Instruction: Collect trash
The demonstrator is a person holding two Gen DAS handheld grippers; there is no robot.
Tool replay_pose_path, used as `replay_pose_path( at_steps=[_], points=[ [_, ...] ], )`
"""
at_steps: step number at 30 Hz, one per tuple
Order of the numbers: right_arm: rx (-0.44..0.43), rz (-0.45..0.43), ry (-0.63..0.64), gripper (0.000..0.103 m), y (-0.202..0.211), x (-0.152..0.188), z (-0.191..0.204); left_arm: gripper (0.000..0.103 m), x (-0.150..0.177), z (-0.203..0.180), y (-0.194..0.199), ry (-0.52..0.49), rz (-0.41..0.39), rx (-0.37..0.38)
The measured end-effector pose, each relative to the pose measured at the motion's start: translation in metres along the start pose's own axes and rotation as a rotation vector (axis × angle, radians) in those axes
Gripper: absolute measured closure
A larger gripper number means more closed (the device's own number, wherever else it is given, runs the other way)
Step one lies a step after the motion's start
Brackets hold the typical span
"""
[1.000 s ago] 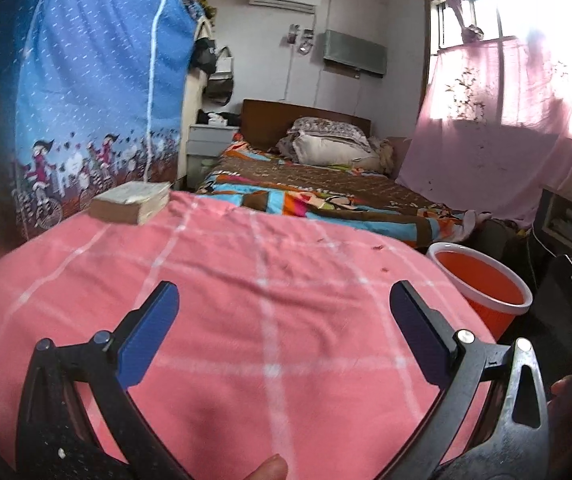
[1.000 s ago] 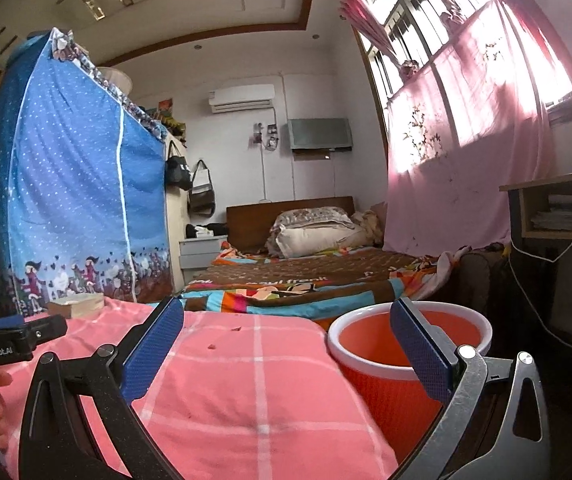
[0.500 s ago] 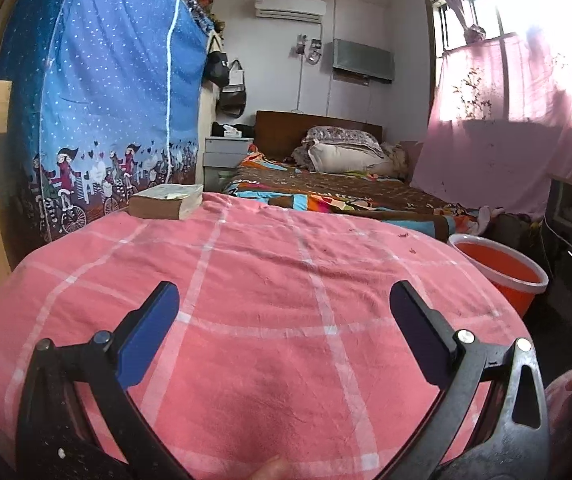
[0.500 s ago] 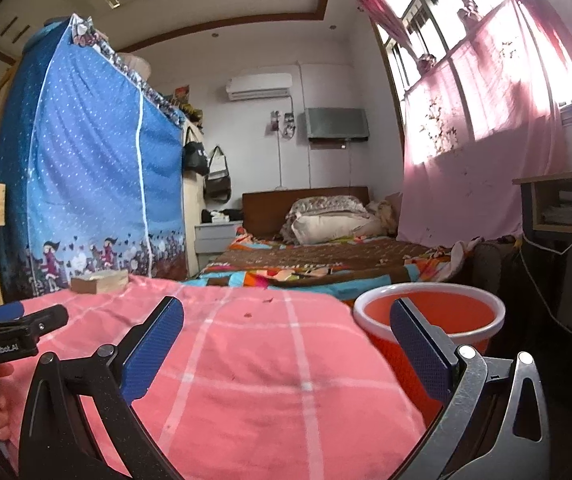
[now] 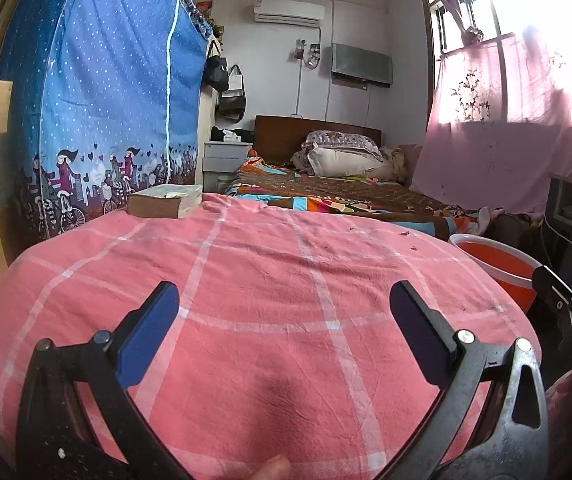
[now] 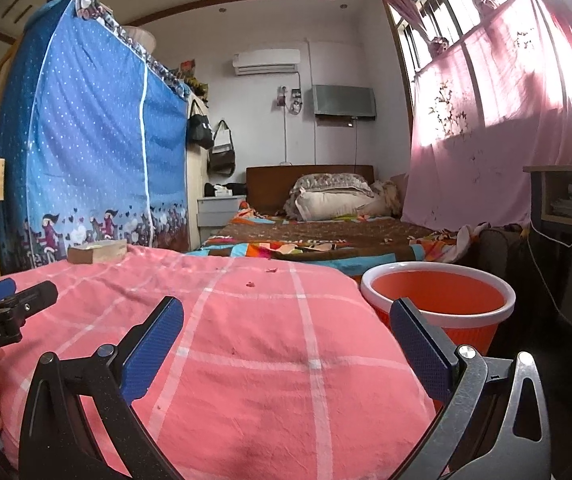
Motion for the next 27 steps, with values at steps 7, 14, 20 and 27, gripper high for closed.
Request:
replay_pose_path(
  at_steps=[7, 14, 20, 27],
  points=[
    [-0.001, 0.006, -0.006, 0.0, -0.0008, 0.0007, -0.0007, 0.0, 0.0014, -0.0022, 0.0013, -0.007, -0.001, -0.001],
    [-0.001, 0.012, -0.009, 0.0, -0.0016, 0.0018, -0.0012, 0.0, 0.0018, -0.0033, 0.0026, -0.005, 0.001, -0.002],
    [-0.001, 0.012, -0.009, 0.0, -0.0017, 0.0016, -0.0016, 0.0, 0.0023, -0.0037, 0.0029, -0.009, 0.0, -0.005],
    [-0.002, 0.013, -0.009, 0.0, -0.0017, 0.0013, -0.0016, 0.0, 0.0022, -0.0036, 0.0028, -0.01, 0.0, -0.005]
  ],
)
Point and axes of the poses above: each gripper's, at about its wrist camera, not at the fingertips, and y roughly against the way its jaws point, z to its left, x to its underside, the point moved 2 cm from there along -y, roughly the way its jaws point, and after that the axes turned 8 degrees about -z, right-handed, at the moved point
